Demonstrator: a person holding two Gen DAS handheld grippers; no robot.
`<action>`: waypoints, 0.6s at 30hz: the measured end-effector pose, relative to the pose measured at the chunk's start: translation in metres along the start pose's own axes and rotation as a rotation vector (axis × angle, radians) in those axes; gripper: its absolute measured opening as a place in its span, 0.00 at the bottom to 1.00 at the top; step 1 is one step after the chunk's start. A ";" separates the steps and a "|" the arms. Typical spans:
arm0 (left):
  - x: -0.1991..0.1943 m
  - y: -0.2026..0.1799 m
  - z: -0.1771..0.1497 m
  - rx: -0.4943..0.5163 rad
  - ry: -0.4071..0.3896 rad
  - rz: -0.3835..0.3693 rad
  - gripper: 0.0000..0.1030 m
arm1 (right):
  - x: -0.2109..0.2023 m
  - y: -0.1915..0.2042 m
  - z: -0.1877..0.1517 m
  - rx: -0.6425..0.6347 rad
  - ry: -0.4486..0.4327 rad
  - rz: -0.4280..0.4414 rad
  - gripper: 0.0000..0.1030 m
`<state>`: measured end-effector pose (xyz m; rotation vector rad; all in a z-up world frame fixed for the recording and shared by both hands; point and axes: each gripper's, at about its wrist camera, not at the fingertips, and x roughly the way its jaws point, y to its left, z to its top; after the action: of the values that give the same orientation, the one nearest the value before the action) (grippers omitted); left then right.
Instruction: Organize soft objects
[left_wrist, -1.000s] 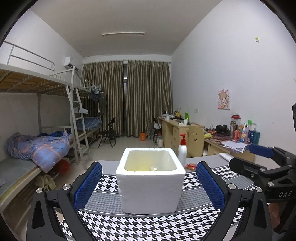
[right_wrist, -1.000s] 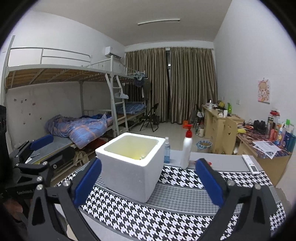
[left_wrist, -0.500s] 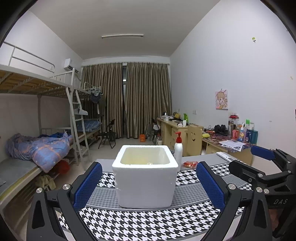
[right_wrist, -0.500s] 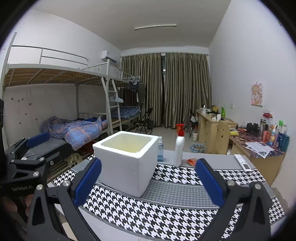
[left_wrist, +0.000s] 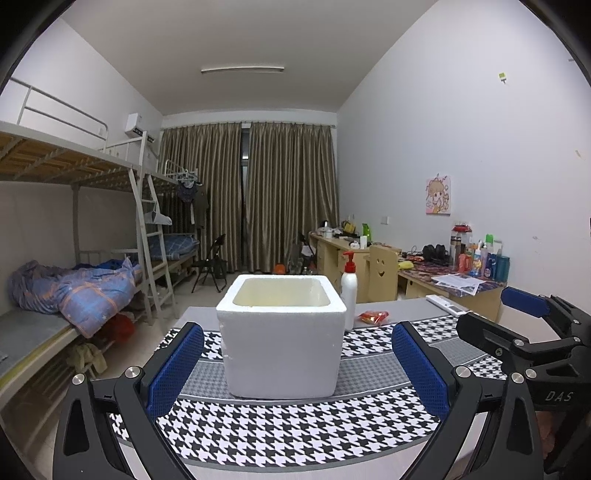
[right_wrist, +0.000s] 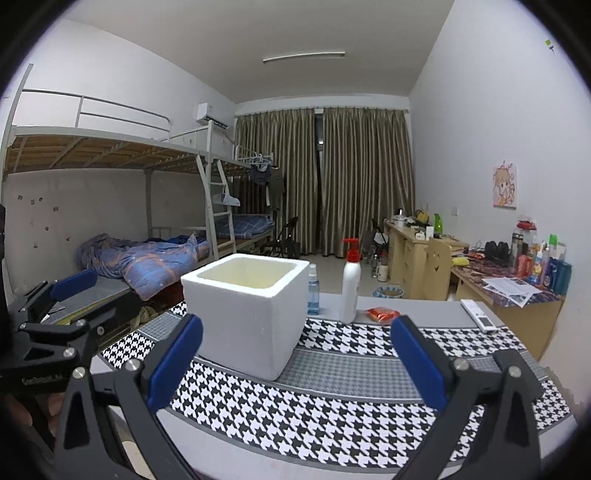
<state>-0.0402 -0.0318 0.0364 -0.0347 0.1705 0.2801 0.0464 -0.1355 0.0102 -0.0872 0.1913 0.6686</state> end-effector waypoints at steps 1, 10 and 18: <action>0.000 -0.001 -0.001 0.003 0.000 0.000 0.99 | -0.001 0.001 -0.001 0.001 0.001 0.004 1.00; -0.006 -0.008 -0.010 0.010 0.004 -0.021 0.99 | -0.006 -0.004 -0.013 0.007 0.010 -0.018 1.00; -0.011 -0.007 -0.021 -0.012 0.002 -0.014 0.99 | -0.017 -0.004 -0.023 0.012 0.007 -0.017 1.00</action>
<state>-0.0517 -0.0428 0.0172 -0.0483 0.1705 0.2673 0.0326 -0.1527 -0.0088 -0.0799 0.2009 0.6505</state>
